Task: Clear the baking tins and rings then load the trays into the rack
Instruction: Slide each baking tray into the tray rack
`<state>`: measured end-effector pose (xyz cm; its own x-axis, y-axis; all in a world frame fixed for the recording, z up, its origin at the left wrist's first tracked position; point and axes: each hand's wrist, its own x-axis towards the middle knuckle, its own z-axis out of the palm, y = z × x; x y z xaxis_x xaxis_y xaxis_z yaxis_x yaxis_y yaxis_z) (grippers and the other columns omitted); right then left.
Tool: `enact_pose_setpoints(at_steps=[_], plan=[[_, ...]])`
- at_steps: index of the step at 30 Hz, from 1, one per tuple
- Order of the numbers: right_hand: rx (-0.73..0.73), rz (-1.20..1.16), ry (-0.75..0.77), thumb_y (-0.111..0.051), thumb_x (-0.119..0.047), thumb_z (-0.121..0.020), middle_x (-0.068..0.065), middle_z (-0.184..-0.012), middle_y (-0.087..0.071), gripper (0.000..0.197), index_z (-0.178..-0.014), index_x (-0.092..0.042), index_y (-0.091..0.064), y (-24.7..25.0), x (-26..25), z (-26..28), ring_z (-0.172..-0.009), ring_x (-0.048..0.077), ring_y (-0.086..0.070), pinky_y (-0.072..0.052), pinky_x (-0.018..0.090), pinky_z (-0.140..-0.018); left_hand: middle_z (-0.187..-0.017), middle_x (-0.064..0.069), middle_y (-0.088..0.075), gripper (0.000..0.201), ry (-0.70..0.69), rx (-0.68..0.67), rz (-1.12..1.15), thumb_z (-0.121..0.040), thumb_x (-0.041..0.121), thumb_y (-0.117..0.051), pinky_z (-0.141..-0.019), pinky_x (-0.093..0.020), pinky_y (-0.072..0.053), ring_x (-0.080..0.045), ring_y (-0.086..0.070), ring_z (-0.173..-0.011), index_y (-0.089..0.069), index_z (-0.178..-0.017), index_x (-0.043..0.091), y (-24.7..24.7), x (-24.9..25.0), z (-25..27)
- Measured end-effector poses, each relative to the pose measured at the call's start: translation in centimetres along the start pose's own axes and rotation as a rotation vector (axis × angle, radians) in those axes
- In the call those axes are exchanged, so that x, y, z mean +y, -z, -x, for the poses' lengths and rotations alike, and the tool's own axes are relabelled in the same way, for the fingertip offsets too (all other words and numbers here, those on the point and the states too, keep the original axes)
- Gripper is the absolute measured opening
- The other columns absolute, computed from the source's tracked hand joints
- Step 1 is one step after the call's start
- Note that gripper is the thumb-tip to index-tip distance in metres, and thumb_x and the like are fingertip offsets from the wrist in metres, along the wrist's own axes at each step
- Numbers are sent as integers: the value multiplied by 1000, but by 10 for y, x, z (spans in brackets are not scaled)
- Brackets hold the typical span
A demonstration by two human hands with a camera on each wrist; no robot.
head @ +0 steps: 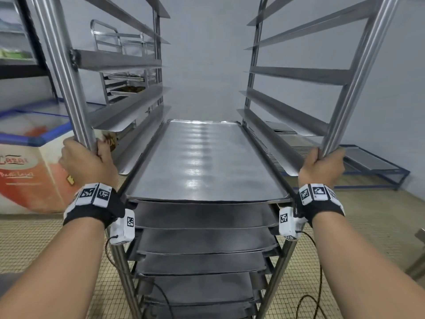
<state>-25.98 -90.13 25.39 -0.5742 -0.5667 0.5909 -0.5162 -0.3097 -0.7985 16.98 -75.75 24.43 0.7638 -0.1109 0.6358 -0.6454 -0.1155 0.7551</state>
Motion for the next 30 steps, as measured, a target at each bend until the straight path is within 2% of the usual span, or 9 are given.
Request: enact_pose_setpoints(at_steps=[7, 13, 15, 18, 22, 27, 30], plan=[[-20, 41, -21, -51, -29, -95, 21, -95, -63, 34, -110, 2, -48, -31, 5, -14, -81, 37, -60, -38, 35, -63, -106, -26, -59, 48, 20, 19, 39, -82, 40, -41, -86, -54, -49, -45, -56, -101, -50, -108, 0, -33, 1, -8], [-45, 0, -4, -51, -23, -96, 11, -84, -52, 31, -111, 4, -45, -84, 11, -32, -72, 26, -48, -34, 32, -62, -106, -29, -58, 43, 13, 4, 54, -86, 32, -45, -84, -51, -46, -47, -54, -101, -50, -109, -4, -80, -2, -27], [-58, -20, 13, -51, -21, -96, 13, -84, -51, 30, -110, 5, -45, -103, 14, -40, -72, 26, -46, -33, 33, -62, -108, -31, -57, 41, 2, -2, 56, -88, 28, -46, -84, -51, -42, -48, -53, -104, -50, -112, -5, -98, -3, -33], [-54, -23, 34, -51, -22, -95, 17, -86, -53, 31, -109, 4, -45, -135, 19, -52, -72, 27, -45, -35, 35, -62, -109, -32, -57, 45, -14, 4, 66, -86, 30, -45, -84, -51, -42, -49, -53, -104, -50, -113, -5, -125, -6, -44], [-79, -37, 46, -52, -19, -95, 13, -82, -47, 30, -110, 6, -46, -174, 21, -66, -70, 25, -44, -35, 36, -61, -109, -33, -58, 44, -7, 3, 45, -87, 31, -45, -81, -52, -41, -51, -52, -103, -49, -112, -6, -161, -12, -61], [-97, -26, 8, -52, -22, -94, 13, -79, -51, 29, -111, 2, -46, -217, 25, -80, -67, 30, -51, -49, 45, -63, -110, -33, -58, 42, 33, -7, 4, -91, 32, -48, -80, -52, -42, -52, -52, -104, -48, -111, -5, -206, -14, -80], [-88, -14, 15, -52, -21, -94, 12, -79, -50, 29, -111, 2, -46, -239, 27, -85, -66, 30, -50, -49, 45, -61, -108, -32, -58, 43, 29, -2, 31, -90, 33, -48, -78, -52, -42, -51, -52, -103, -49, -110, -5, -227, -16, -90]])
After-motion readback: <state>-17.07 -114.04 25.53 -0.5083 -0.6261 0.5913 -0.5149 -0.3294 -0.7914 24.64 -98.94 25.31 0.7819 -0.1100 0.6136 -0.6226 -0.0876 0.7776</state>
